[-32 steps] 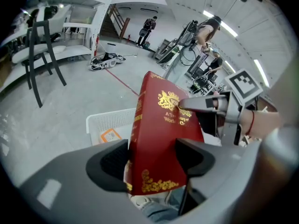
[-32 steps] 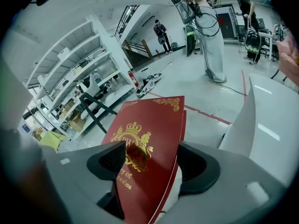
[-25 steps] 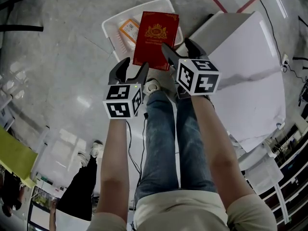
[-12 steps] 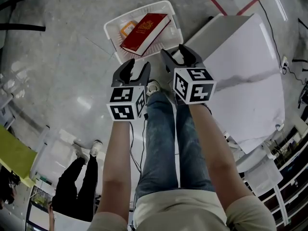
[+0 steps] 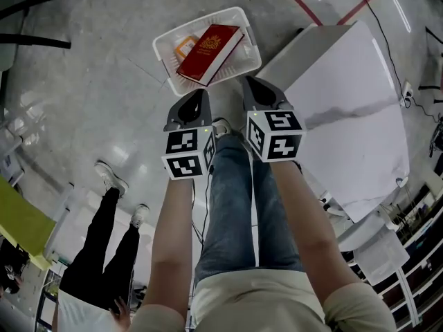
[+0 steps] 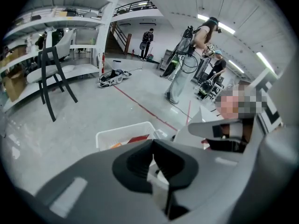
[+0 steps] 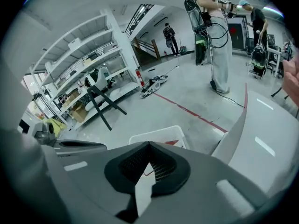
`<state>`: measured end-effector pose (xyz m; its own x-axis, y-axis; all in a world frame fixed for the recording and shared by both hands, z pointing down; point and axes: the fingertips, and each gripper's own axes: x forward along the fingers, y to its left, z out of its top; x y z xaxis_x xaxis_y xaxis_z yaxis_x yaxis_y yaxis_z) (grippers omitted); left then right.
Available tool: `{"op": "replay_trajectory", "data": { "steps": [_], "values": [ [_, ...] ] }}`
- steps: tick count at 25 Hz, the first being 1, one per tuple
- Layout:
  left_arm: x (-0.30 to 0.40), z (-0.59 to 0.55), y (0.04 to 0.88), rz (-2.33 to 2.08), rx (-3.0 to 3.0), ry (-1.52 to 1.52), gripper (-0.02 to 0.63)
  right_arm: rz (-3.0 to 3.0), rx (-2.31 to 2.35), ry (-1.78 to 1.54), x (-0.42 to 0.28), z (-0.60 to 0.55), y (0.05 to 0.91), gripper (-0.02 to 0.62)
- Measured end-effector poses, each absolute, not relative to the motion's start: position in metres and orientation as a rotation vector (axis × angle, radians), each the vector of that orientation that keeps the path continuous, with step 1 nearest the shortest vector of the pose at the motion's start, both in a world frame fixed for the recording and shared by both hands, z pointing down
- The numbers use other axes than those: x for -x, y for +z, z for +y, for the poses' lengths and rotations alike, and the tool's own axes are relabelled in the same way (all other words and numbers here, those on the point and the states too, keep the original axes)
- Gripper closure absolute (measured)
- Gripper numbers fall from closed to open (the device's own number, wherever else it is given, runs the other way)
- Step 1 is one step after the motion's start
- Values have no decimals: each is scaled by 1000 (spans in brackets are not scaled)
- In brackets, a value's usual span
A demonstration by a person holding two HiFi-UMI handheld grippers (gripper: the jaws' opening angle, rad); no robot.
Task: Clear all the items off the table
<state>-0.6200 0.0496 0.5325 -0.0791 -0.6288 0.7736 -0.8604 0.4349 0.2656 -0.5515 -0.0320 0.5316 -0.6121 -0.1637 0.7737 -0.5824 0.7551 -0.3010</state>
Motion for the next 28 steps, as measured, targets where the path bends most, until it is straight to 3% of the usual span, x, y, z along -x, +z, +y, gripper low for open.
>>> {"op": "replay_trajectory", "data": {
  "steps": [28],
  "values": [
    [589,81,481,-1833,-1316,298,597,-2266,-524,694,532,26,471,597]
  ]
}}
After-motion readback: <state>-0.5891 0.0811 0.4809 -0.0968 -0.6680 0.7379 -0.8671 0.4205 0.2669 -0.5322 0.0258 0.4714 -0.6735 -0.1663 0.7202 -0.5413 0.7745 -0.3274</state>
